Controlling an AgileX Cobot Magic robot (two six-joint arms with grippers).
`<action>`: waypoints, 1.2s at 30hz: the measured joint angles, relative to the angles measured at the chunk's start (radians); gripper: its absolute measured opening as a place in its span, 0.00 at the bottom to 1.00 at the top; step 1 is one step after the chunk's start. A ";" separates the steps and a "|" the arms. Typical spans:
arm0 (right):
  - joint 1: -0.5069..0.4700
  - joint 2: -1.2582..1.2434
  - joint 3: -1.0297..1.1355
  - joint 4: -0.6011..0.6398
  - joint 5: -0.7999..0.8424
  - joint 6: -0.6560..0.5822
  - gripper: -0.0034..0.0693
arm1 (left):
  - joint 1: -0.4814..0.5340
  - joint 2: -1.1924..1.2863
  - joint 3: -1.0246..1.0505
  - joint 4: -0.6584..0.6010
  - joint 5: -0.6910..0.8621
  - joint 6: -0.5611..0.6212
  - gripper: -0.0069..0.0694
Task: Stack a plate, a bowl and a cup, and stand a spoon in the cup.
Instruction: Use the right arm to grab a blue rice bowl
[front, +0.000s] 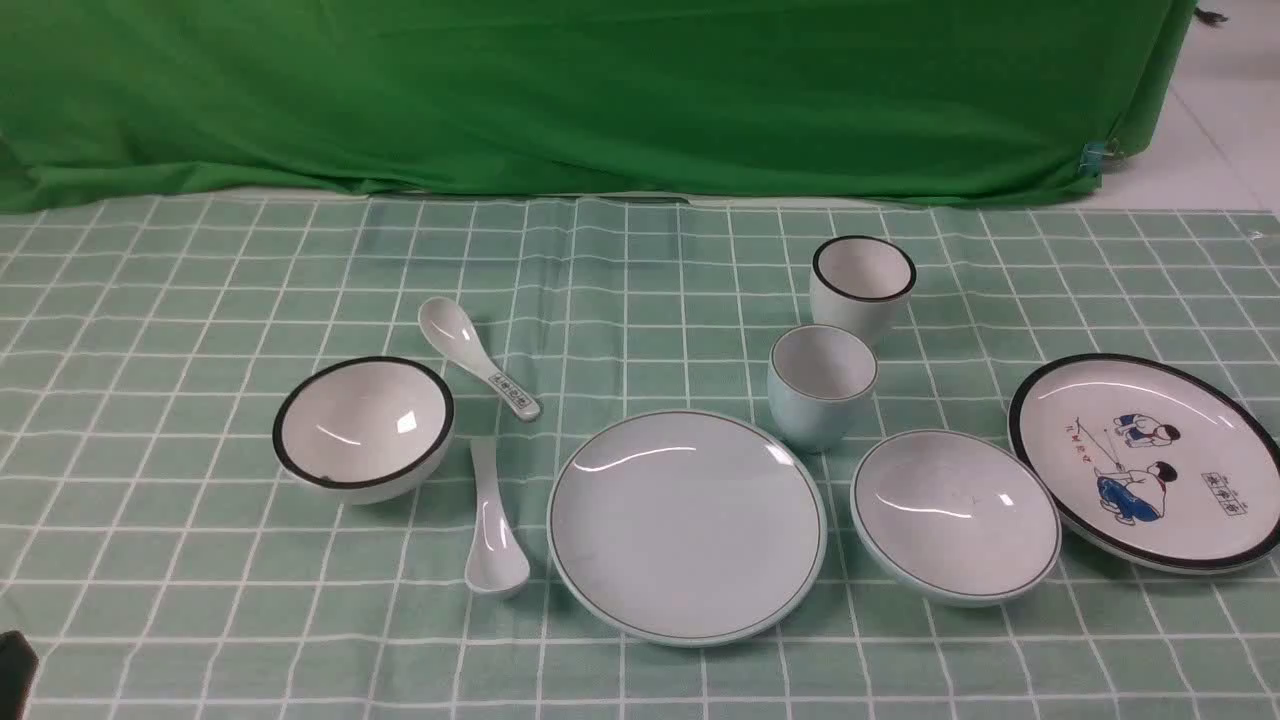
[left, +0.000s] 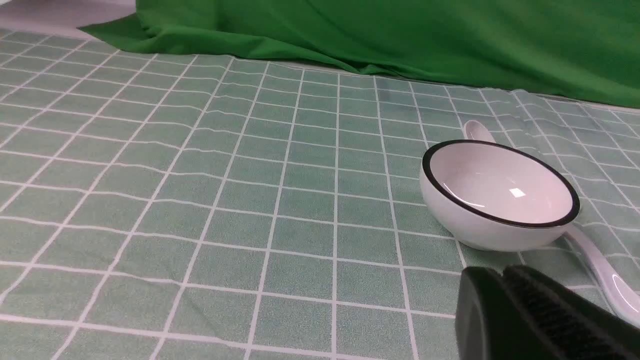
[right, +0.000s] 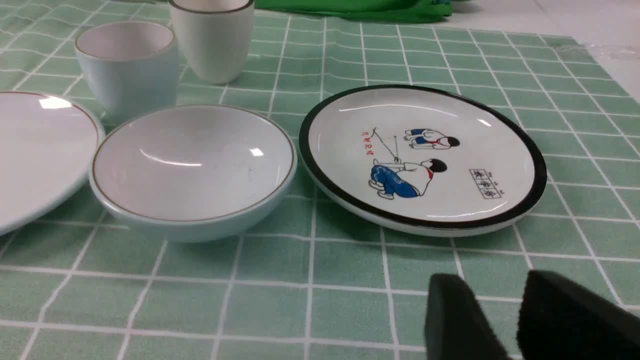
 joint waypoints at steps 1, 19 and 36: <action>0.000 0.000 0.000 0.000 0.000 0.000 0.38 | 0.000 0.000 0.000 0.000 0.000 0.000 0.11; 0.000 0.000 0.000 0.000 0.000 0.000 0.38 | 0.000 0.000 0.000 -0.001 0.000 -0.001 0.11; 0.000 0.000 0.000 0.000 0.000 0.000 0.38 | 0.000 0.000 0.000 -0.444 -0.233 -0.153 0.11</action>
